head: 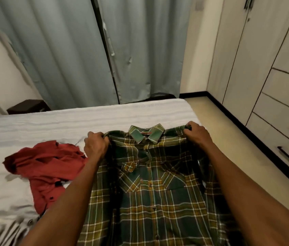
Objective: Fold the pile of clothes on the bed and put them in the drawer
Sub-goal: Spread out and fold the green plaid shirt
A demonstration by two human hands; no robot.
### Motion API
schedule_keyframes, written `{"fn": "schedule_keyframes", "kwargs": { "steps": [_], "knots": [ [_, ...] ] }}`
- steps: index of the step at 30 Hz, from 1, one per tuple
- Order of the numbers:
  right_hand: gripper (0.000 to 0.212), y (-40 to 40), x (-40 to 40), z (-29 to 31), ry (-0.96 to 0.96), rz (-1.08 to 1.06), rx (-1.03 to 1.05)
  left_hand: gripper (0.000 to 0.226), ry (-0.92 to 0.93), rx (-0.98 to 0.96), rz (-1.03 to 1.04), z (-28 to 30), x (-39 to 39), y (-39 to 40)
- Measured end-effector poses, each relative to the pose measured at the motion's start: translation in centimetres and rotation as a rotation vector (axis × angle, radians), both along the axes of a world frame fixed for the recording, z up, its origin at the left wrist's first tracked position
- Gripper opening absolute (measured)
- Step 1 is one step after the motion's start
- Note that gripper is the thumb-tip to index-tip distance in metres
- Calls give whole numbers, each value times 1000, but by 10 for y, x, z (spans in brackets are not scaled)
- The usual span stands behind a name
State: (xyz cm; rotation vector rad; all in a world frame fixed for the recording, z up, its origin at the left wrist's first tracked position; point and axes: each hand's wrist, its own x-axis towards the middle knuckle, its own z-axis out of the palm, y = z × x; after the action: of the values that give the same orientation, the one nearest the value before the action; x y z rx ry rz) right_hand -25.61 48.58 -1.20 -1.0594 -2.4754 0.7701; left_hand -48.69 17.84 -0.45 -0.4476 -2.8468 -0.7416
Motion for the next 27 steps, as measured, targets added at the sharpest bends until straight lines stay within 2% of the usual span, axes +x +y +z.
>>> {"fn": "schedule_keyframes", "kwargs": {
  "steps": [3,7,10,14,18,21,23,25,27],
  "knots": [
    [24,-22,42,49,-48,72,14,23,-55,26,-19,50,25,-32],
    [14,-44,88,101,-30,9,101,10,-211,108,-91,107,53,-69],
    [15,-68,119,151,51,-56,123,21,-368,251,-117,149,78,-91],
    [20,-100,156,220,229,-87,197,38,-482,465,-160,212,114,-116],
    [28,-135,184,281,381,-136,295,37,-520,518,-312,282,153,-152],
    [23,-159,202,319,481,-170,320,35,-601,606,-411,323,175,-179],
    [23,-173,212,337,523,-164,333,27,-564,628,-429,340,183,-194],
    [25,-184,221,352,573,-132,367,19,-419,603,-421,350,186,-203],
    [26,-196,227,364,611,-94,449,24,-280,655,-448,359,188,-214]
  ]
}}
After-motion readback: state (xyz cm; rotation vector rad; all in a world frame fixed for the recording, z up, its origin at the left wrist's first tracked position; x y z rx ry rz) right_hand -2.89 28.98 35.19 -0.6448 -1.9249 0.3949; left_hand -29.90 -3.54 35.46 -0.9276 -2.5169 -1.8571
